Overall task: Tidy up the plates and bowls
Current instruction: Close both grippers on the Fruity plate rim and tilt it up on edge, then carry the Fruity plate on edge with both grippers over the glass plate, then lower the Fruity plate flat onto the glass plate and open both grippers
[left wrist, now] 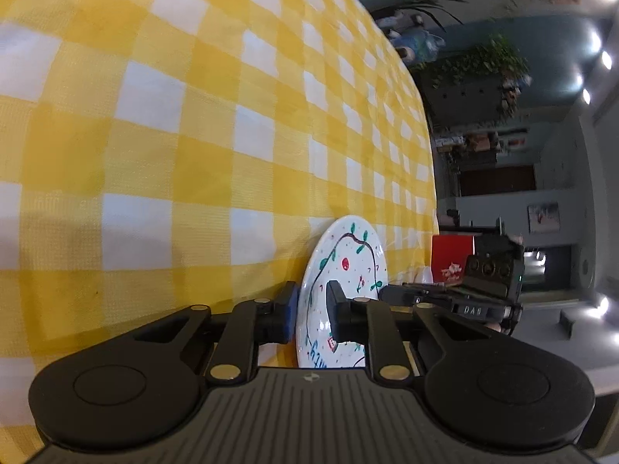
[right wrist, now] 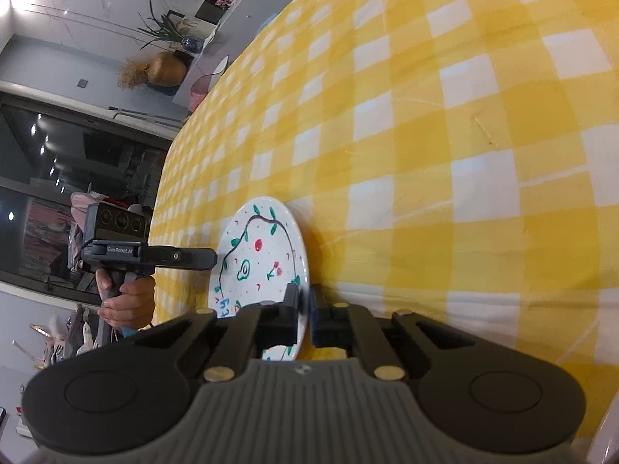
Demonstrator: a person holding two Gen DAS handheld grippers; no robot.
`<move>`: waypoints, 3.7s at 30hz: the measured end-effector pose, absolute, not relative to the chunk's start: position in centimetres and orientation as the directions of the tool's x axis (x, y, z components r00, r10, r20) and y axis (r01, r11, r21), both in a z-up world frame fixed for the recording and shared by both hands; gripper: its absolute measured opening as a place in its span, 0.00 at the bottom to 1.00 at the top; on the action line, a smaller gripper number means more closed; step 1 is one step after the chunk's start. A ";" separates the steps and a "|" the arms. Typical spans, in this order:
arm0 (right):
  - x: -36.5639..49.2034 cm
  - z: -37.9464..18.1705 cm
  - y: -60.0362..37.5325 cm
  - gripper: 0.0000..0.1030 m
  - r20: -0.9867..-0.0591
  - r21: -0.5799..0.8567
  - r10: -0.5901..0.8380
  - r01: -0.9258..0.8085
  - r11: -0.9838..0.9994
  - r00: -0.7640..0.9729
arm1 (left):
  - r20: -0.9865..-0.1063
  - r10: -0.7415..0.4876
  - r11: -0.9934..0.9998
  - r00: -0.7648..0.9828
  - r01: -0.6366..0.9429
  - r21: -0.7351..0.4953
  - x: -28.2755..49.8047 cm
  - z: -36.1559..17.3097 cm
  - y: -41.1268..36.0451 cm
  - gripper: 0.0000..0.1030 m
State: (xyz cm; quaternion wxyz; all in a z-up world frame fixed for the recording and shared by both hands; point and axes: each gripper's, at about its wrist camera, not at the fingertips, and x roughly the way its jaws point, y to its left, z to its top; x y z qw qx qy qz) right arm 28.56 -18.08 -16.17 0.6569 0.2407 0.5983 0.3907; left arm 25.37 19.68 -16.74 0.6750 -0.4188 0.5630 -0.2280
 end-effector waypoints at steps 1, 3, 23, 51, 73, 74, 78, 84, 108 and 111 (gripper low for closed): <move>28.5 -16.1 -18.0 0.03 -0.602 0.781 0.798 -0.225 0.583 -0.019 | -0.576 -0.775 0.550 0.261 -0.170 -0.817 25.4 -16.8 19.7 0.14; 28.4 -15.9 -18.0 0.03 -0.609 0.774 0.793 -0.224 0.593 -0.008 | -0.594 -0.761 0.573 0.261 -0.158 -0.804 25.4 -16.5 19.4 0.12; 27.9 -13.7 -18.9 0.03 -0.595 0.795 0.799 -0.079 0.601 0.088 | -0.662 -0.694 0.641 0.282 -0.175 -0.747 25.9 -13.0 17.8 0.12; 18.2 -10.9 -28.2 0.03 -0.625 0.775 0.755 0.037 0.631 0.199 | -0.723 -0.680 0.732 0.122 0.045 -0.680 24.3 -9.6 5.2 0.12; 15.5 -13.4 -31.9 0.06 -0.679 0.734 0.708 0.162 0.659 0.195 | -0.800 -0.598 0.799 0.045 0.115 -0.590 23.8 -10.9 0.3 0.13; 15.6 -13.4 -31.9 0.06 -0.676 0.736 0.708 0.164 0.657 0.202 | -0.800 -0.598 0.798 0.045 0.115 -0.591 23.8 -10.9 0.3 0.13; 15.3 -13.1 -32.0 0.06 -0.687 0.725 0.694 0.140 0.674 0.215 | -0.814 -0.578 0.813 0.055 0.128 -0.569 23.6 -10.6 -0.1 0.14; 15.2 -11.8 -31.1 0.07 -0.726 0.672 0.637 0.071 0.737 0.259 | -0.844 -0.531 0.841 0.079 0.171 -0.513 23.1 -9.9 -0.9 0.16; 16.1 -11.8 -28.2 0.07 -0.777 0.588 0.564 0.005 0.809 0.279 | -0.941 -0.203 0.958 0.271 0.256 -0.132 21.0 -6.8 -2.6 0.26; 16.0 -11.8 -28.1 0.07 -0.778 0.586 0.561 0.004 0.810 0.282 | -0.942 -0.163 0.964 0.292 0.249 -0.089 20.8 -6.7 -2.6 0.31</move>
